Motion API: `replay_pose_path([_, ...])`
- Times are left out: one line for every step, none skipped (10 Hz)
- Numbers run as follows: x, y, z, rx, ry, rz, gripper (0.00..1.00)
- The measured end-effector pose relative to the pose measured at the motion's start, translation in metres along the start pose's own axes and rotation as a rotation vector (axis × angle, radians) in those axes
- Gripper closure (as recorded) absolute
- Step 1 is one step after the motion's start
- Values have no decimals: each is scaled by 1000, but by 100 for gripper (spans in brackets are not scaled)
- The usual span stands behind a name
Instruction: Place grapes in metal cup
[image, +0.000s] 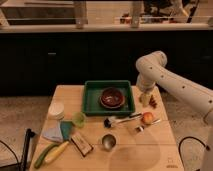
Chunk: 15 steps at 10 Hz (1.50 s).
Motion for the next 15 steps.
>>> replay_pose_path([8, 0, 4, 0, -4, 23, 20])
replay_pose_path([8, -5, 3, 3, -17, 35, 20])
replay_pose_path([8, -11, 5, 7, -25, 46, 20])
replay_pose_path([17, -17, 8, 6, -37, 83, 20])
replay_pose_path([27, -21, 10, 9, -45, 111, 20])
replay_pose_path([33, -24, 12, 13, -57, 135, 20])
replay_pose_path([38, -29, 15, 18, -70, 156, 20])
replay_pose_path([41, -34, 17, 30, -88, 175, 20])
replay_pose_path([45, -37, 20, 38, -100, 188, 20])
replay_pose_path([51, -38, 23, 49, -111, 203, 20])
replay_pose_path([53, -39, 29, 58, -130, 212, 20])
replay_pose_path([55, -40, 34, 68, -149, 220, 20])
replay_pose_path([58, -39, 38, 76, -164, 227, 20])
replay_pose_path([63, -39, 43, 101, -187, 243, 20])
replay_pose_path([68, -37, 46, 124, -196, 258, 20])
